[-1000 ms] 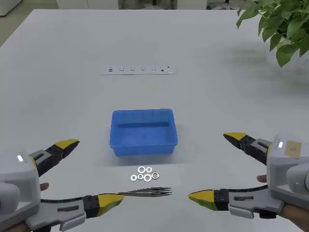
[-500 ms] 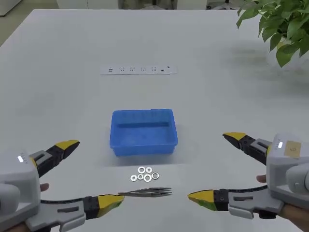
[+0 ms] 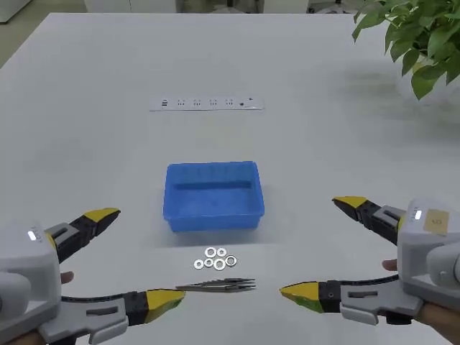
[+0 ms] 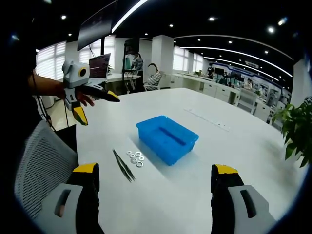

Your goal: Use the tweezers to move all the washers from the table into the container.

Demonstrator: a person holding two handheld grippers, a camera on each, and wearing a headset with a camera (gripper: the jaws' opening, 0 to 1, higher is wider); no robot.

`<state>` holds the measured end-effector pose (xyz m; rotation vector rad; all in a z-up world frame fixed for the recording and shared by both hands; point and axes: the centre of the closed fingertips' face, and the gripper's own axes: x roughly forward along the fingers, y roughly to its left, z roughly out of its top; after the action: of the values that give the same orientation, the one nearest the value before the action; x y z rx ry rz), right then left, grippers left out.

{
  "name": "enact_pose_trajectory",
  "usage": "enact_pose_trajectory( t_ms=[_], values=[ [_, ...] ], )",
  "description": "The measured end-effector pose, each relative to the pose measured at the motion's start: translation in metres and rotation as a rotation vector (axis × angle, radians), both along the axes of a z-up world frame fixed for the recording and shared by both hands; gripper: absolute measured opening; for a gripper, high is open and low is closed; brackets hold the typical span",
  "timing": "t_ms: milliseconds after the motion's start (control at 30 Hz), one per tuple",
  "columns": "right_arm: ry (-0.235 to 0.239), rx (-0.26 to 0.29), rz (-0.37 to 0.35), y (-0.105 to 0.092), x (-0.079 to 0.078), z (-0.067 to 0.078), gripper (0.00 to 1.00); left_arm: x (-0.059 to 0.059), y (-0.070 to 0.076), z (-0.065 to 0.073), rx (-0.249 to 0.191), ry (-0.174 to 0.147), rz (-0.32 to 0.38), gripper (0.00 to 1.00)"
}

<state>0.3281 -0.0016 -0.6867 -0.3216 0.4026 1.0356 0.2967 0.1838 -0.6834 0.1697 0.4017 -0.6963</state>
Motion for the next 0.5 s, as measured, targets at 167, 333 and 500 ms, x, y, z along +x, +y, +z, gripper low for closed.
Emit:
enact_pose_trajectory(
  t_ms=[167, 333, 500],
  values=[
    [-0.001, 0.0, 0.0, 0.0002, 0.0004, 0.0002, 0.96, 0.0001, 0.0003, -0.0003, 0.001, 0.0, -0.001, 0.96],
    [0.001, 0.0, 0.001, 0.0007, -0.0004, -0.0002, 0.96, 0.0002, 0.0003, -0.0005, 0.002, 0.0, -0.003, 0.96],
    [0.0, 0.001, -0.001, 0.0003, -0.0001, 0.0, 0.96, 0.0, -0.0008, 0.0002, 0.005, -0.001, -0.004, 0.96]
  ],
)
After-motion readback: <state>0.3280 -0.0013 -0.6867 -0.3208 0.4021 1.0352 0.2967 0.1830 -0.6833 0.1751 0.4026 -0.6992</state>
